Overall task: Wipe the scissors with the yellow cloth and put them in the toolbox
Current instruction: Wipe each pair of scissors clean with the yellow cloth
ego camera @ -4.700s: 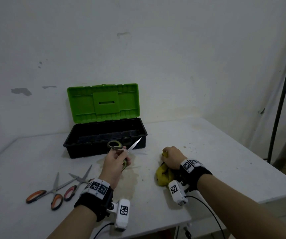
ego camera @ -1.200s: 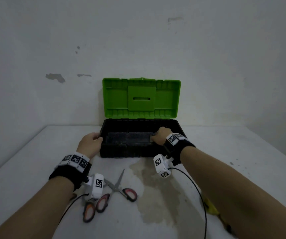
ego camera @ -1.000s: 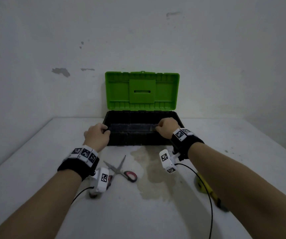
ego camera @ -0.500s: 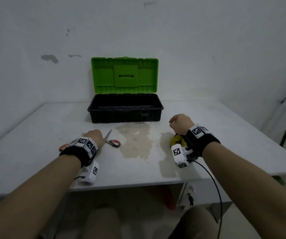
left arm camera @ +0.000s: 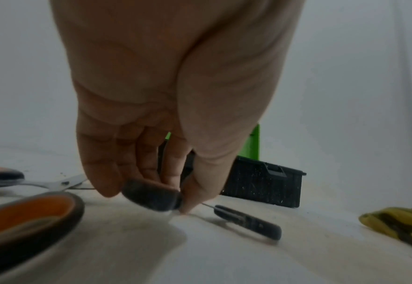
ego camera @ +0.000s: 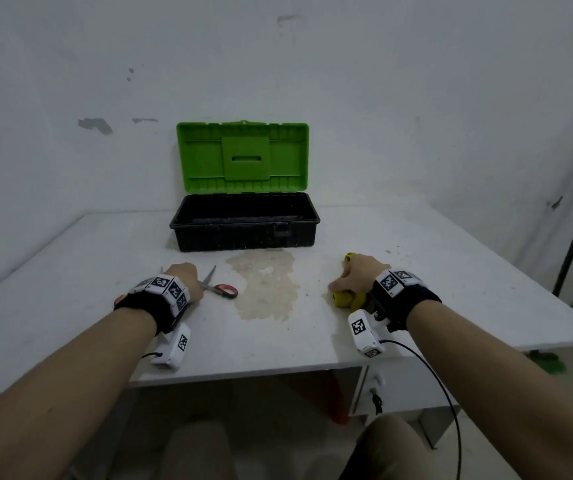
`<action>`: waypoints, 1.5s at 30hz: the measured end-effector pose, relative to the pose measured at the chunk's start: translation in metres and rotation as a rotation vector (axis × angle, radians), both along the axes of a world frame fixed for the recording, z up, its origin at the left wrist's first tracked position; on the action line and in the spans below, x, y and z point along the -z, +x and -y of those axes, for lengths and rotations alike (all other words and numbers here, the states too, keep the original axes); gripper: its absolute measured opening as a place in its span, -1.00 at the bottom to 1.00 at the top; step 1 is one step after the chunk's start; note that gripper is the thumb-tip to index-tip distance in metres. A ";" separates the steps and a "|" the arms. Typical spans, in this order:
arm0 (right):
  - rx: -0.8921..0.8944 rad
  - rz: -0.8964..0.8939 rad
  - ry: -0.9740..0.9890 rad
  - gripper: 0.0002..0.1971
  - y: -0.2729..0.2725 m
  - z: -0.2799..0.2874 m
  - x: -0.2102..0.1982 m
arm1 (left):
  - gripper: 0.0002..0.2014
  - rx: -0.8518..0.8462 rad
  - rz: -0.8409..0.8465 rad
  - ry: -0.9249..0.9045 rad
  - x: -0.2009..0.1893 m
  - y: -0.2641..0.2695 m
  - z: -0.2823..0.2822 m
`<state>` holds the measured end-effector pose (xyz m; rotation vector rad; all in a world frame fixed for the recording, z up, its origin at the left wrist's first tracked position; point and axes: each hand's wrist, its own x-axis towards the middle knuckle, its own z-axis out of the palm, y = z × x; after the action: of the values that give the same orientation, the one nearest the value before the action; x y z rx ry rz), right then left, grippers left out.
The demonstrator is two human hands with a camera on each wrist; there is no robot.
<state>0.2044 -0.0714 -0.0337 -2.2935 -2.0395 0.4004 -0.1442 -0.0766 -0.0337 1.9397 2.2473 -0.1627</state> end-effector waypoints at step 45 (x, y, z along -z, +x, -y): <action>-0.514 -0.516 0.648 -0.80 -0.027 0.015 0.000 | -0.77 0.307 1.164 0.114 0.017 0.129 -0.012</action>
<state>0.1769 -0.0862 -0.0340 -1.1545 -2.0390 0.2507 -0.0148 -0.0651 -0.0506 1.6846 1.1998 0.8432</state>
